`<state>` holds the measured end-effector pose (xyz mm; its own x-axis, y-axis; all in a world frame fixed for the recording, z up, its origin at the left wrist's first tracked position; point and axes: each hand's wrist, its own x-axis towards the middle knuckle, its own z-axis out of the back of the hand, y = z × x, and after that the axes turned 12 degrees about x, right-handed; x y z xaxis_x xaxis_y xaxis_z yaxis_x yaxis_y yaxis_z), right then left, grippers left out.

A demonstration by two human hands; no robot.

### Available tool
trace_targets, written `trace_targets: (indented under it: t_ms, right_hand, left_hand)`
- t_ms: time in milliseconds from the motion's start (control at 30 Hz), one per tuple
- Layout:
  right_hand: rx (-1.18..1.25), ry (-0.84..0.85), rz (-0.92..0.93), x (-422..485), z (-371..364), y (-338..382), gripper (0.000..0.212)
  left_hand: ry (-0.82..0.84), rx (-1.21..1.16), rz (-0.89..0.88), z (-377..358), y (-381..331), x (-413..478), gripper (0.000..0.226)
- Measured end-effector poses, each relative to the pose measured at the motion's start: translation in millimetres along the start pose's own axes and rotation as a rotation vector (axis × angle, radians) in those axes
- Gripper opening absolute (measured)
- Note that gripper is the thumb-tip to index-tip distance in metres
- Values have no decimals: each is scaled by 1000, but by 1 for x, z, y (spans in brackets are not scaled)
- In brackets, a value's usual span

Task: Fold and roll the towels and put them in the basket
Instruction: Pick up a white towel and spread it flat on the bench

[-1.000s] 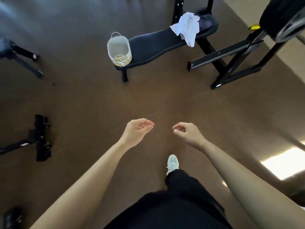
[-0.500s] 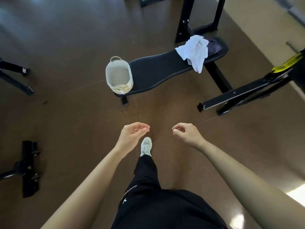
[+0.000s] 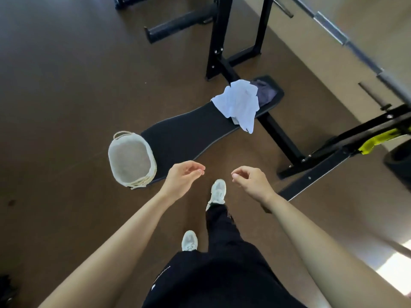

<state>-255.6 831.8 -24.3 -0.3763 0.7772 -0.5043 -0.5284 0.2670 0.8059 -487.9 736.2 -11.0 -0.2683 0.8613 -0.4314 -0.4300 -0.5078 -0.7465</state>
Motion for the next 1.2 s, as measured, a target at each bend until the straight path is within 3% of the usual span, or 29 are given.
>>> trace_targets:
  t_ms: [233,600,967,1133,1200]
  right_hand:
    - [88,-52,-68,136,64,27,12]
    - [-54,-39,-181,322,137,61,12]
    - [-12,-77,-363,482,165,9,13]
    - [-65,18,-381,551,170,-20,14]
    - [-101,63,-363,581,172,-34,17]
  left_hand:
    - [87,55,100,-9,-60,162,13]
    - [139,-19,173,-13,-116,371,14]
    - [197,-240,494,-105,-66,573,11]
    - [93,-271,545,-146,-46,632,36]
    - [28,-235,517,-157,-45,655,17]
